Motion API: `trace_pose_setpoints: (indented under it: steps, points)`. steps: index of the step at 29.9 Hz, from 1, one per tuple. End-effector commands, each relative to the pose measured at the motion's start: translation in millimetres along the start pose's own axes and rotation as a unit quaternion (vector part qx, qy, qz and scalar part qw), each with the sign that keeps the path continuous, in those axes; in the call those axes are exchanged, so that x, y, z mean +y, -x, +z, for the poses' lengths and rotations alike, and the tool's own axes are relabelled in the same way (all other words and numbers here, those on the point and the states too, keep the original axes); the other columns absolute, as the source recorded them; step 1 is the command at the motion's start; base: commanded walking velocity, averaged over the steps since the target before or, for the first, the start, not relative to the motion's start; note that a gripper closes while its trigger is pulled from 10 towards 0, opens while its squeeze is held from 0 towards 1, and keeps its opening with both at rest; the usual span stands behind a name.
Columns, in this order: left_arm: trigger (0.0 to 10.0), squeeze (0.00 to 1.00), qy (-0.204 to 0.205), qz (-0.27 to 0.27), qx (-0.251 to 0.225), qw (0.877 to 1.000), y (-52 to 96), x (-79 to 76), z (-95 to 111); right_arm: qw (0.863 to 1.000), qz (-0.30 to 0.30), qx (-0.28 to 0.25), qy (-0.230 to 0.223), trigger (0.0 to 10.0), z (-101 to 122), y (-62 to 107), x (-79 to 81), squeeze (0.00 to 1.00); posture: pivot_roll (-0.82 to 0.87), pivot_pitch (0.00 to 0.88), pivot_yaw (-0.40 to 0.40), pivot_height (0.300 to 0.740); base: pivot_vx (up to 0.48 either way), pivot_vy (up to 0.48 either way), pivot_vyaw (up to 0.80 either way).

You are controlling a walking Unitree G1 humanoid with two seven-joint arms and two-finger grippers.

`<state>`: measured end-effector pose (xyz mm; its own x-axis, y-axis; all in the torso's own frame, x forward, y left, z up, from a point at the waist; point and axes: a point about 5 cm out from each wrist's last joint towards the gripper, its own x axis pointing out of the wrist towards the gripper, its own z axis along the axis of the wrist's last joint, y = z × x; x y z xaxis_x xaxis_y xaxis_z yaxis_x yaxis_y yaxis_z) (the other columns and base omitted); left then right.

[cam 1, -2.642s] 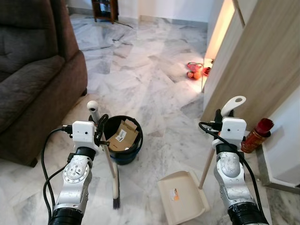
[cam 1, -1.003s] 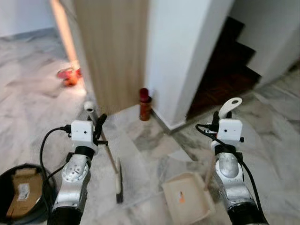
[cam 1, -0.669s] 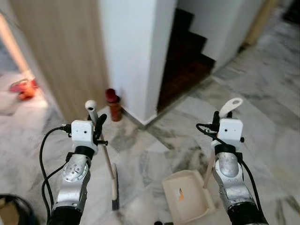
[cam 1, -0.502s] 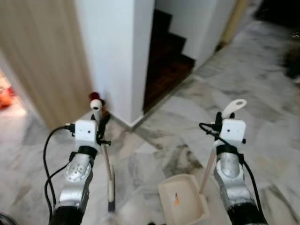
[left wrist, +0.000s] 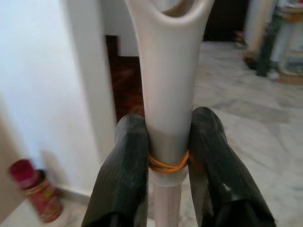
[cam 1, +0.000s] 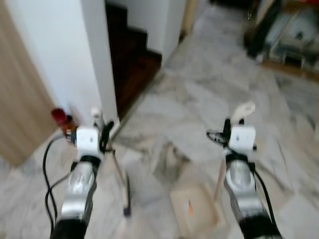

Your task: Sweep floor

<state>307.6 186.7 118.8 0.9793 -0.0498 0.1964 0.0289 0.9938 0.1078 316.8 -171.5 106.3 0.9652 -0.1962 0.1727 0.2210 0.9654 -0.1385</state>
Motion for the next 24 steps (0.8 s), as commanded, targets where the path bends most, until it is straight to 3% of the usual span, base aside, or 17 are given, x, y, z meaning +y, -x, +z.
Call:
trace_pose_setpoints:
  steps: [1, 15, 24]
  points:
    - [10.0, 0.0, 0.002, -0.01, -0.015, 1.0, -2.0, -5.1, 5.5, 1.0, -0.013, -0.013, 0.001, 10.0, 4.9, -2.3, -6.5, 0.0, -0.02, 0.056, -0.032, 0.74, 0.0, 0.0, -0.8]
    - [10.0, 0.0, -0.008, -0.025, -0.016, 1.0, -7.9, -1.5, 8.6, 0.999, -0.028, -0.009, -0.015, 10.0, 2.4, -0.1, -0.7, 0.0, -0.01, 0.008, 0.009, 0.74, 0.0, 0.0, -0.8]
    - [10.0, 0.0, -0.001, -0.031, -0.009, 0.999, -10.0, -6.0, 6.6, 0.999, -0.031, -0.004, -0.009, 10.0, 0.3, 0.6, -1.7, 0.0, -0.02, 0.001, 0.009, 0.74, 0.0, 0.0, -0.1]
